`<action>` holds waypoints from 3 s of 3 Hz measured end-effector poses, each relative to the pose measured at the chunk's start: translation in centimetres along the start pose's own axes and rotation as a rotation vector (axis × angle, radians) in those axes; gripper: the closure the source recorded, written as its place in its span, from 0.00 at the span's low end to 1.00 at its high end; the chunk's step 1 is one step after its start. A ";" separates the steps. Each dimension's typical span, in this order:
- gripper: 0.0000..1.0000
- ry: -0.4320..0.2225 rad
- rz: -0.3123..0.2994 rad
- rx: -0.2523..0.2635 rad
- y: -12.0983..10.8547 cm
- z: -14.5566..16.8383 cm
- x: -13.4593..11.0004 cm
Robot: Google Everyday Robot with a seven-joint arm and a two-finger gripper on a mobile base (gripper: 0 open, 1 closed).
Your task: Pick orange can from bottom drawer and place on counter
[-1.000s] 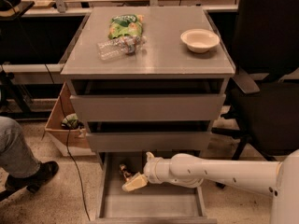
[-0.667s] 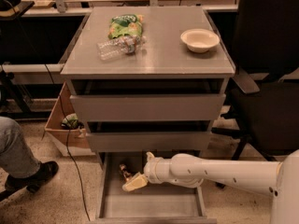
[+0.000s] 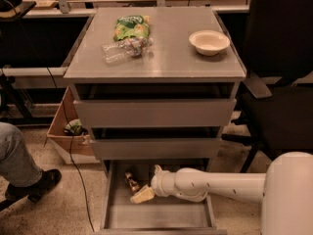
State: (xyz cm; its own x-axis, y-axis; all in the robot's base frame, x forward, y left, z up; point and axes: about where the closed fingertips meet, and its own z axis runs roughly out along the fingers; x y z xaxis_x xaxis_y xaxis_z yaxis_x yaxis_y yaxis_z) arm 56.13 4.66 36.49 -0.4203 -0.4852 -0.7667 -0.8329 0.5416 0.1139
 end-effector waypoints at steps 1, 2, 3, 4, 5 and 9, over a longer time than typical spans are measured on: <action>0.00 0.005 0.031 0.010 -1.8 2.3 3.3; 0.00 0.003 0.072 0.038 -3.8 5.0 6.9; 0.00 -0.043 0.092 0.064 -5.6 10.2 9.8; 0.00 -0.070 0.106 0.080 -6.8 13.8 11.4; 0.00 -0.094 0.102 0.088 -7.7 18.1 12.3; 0.72 -0.177 0.082 0.136 -9.7 22.5 9.3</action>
Offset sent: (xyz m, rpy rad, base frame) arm 0.0328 -0.0350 -0.1508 0.0145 0.0539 -0.1408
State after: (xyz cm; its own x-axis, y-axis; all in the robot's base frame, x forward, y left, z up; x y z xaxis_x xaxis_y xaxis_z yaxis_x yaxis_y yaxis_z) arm 68.35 10.34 14.01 -0.4050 -0.3141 -0.8587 -0.7373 0.6675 0.1037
